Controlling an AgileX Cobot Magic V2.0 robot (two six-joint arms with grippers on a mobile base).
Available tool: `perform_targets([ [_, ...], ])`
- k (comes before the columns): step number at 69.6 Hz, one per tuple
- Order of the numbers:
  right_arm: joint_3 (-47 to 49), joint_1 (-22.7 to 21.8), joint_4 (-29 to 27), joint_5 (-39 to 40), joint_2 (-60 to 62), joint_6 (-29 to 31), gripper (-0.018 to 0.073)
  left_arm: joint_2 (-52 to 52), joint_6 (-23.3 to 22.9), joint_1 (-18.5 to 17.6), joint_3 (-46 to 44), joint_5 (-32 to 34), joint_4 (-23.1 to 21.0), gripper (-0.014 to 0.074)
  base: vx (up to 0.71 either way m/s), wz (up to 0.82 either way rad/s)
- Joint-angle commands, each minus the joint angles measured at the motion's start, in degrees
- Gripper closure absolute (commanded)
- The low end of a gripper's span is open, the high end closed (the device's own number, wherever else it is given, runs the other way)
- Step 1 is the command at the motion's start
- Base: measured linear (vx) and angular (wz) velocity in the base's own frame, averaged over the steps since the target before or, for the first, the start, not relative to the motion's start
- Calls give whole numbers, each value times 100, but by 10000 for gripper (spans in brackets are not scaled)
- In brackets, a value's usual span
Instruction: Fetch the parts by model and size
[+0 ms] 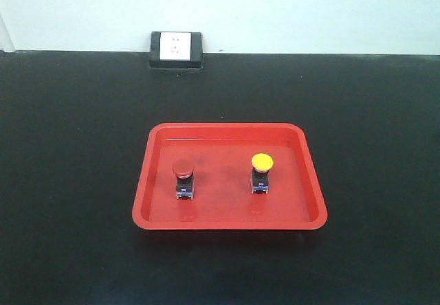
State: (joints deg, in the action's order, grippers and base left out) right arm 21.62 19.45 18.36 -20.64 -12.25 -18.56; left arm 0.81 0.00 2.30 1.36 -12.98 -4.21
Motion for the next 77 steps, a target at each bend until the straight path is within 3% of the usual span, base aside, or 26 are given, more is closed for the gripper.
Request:
perform_targets([
  [1, -7, -598, -222, 653, -53, 251, 568, 36, 0, 16, -21, 435, -51, 594, 0, 0],
  [16, -862, -1871, -988, 786, -53, 327, 568, 36, 0, 16, -21, 435, -51, 594, 0, 0],
  [25, -1419, -2236, -1065, 1150, -35, 327, 568, 36, 0, 16, -21, 435, -51, 594, 0, 0],
  [40, -2373, -2288, -976, 2315, 352, 343, 568, 36, 0, 16, -21, 435, -51, 594, 0, 0],
  [62, -2368, -2288, -738, 1818, 1402, 575, 568, 36, 0, 16, -21, 435, -56, 594, 0, 0],
  [77, -2368, -2278, -737, 1771, 1382, 579, 568, 36, 0, 16, -21, 435, -56, 594, 0, 0],
])
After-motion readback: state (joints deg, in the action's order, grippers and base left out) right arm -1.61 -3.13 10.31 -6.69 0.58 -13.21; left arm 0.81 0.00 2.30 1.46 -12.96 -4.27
